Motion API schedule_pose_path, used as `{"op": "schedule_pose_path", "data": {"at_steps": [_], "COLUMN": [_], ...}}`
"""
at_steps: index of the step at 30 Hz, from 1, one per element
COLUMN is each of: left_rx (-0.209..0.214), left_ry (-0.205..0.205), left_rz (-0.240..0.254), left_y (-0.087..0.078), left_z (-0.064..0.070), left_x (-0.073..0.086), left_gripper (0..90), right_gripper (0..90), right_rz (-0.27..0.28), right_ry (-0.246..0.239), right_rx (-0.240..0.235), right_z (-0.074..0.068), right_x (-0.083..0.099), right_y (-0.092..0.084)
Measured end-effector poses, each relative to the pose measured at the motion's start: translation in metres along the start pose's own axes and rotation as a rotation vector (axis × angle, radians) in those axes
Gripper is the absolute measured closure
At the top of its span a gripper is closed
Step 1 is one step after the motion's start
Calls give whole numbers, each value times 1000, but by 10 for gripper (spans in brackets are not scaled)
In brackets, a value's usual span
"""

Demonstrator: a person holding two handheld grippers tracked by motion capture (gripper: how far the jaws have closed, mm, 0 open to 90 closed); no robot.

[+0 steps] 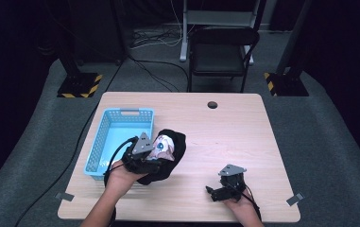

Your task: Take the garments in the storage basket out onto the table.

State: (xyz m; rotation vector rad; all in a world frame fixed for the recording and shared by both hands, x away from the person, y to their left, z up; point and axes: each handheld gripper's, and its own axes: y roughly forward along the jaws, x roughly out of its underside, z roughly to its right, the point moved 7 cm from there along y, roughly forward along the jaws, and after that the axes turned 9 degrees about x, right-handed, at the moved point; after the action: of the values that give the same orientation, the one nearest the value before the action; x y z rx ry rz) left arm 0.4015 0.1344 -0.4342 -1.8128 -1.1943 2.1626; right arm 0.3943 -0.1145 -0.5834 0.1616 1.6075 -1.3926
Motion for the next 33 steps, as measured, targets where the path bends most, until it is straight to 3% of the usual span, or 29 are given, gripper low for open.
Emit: {"op": "schedule_pose_path", "data": {"at_steps": [33], "left_rx": [128], "left_ry": [60], "left_rz": [-80], "left_y": [46], "left_z": [42], "left_x": [7], "left_gripper": [419], "right_gripper": [1], "right_rz": [0], "right_ry": [1], "right_rx": [0], "right_z": [0], "right_x": [0], "right_y": [0]}}
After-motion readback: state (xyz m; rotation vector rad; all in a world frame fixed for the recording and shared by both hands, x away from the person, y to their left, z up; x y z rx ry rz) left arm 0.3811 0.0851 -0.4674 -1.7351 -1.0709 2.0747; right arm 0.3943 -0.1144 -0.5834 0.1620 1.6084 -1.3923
